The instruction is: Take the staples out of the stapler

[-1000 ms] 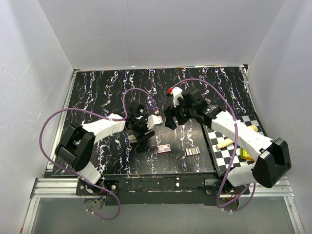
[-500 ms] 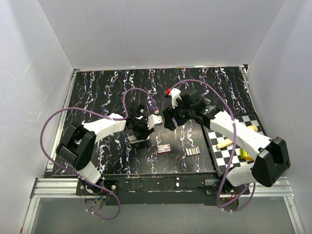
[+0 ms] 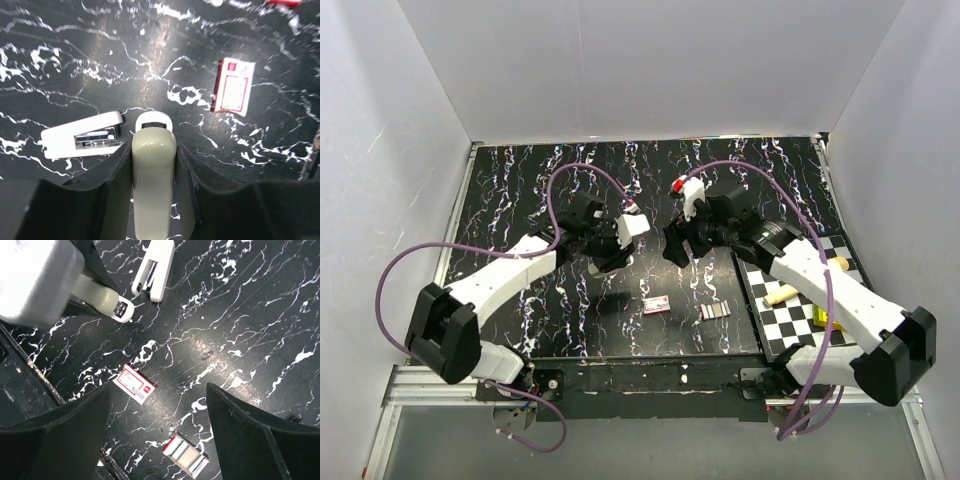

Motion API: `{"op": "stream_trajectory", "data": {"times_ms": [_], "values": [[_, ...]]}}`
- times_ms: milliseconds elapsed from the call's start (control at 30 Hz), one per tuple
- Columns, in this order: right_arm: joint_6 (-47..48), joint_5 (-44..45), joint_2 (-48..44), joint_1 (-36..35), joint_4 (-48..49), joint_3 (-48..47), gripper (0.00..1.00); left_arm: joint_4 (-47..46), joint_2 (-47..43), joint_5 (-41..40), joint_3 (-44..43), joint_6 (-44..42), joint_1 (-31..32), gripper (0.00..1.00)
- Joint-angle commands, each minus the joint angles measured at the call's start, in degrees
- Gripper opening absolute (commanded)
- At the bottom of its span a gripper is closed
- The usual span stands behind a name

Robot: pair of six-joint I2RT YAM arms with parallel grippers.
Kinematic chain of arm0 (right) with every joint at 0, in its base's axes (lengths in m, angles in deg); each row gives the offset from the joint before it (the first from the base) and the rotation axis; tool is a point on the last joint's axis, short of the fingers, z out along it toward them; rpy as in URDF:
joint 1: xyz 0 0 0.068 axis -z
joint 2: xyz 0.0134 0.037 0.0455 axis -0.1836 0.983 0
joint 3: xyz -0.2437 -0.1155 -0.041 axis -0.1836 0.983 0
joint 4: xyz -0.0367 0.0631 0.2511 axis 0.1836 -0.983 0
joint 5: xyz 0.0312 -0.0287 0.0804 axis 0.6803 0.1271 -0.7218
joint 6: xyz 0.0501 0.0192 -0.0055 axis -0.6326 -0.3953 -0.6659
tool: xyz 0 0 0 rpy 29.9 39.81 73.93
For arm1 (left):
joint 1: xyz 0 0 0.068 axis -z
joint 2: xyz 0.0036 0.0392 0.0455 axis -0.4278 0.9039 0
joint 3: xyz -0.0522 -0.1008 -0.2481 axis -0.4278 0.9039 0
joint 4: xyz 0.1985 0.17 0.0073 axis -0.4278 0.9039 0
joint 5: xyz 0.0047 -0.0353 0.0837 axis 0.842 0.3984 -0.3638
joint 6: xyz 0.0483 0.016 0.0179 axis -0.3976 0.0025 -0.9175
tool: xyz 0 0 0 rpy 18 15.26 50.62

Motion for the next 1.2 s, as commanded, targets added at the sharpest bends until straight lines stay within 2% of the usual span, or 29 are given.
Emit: {"op": "stream_trajectory", "data": {"times_ms": [0,400,633,833,1167], "values": [[4.1,-1.9,-4.1,-0.8,-2.6,-0.3,0.83,0.2,-6.3,8.6,-2.5,2.7,-0.2,0.00],[16.9,-8.2,-7.5,-7.8,-10.3,-6.6,0.77,-4.5,-17.9,27.6,-0.1,7.6,-0.1,0.00],[20.2,-14.5,-7.3,-9.7,-13.5,-13.0,0.74,-7.4,-21.8,33.6,1.3,11.4,0.4,0.00],[22.3,-18.5,-3.8,-12.2,-18.3,-19.5,0.70,-14.1,-25.1,35.2,4.9,16.3,0.5,0.00],[23.4,-19.2,0.8,-15.2,-19.4,-23.4,0.63,-17.4,-24.0,36.5,6.0,20.0,0.8,0.00]]}}
